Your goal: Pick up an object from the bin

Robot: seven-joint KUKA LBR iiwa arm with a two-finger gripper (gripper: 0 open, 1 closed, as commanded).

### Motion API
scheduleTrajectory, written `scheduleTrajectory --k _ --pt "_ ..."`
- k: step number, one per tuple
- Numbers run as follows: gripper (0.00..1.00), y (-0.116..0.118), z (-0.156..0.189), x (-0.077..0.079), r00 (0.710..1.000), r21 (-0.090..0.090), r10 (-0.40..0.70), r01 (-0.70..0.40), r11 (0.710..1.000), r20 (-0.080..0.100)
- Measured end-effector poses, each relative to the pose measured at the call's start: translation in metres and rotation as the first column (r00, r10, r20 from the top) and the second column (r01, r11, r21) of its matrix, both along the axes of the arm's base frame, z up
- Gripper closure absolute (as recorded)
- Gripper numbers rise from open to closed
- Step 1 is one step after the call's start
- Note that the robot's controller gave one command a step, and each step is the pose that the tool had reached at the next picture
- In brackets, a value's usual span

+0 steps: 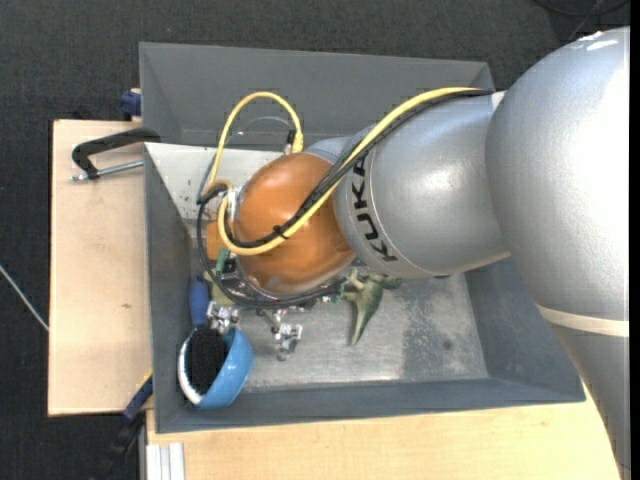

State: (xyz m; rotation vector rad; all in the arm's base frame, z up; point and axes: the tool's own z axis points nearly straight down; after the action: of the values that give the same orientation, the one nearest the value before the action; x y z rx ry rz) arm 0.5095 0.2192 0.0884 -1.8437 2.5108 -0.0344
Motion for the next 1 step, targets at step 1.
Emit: scheduleTrajectory --k 1 --pt "0.00 -0.0106 -0.0144 0.0715 0.999 0.004 0.039 -0.039 0.999 -0.036"
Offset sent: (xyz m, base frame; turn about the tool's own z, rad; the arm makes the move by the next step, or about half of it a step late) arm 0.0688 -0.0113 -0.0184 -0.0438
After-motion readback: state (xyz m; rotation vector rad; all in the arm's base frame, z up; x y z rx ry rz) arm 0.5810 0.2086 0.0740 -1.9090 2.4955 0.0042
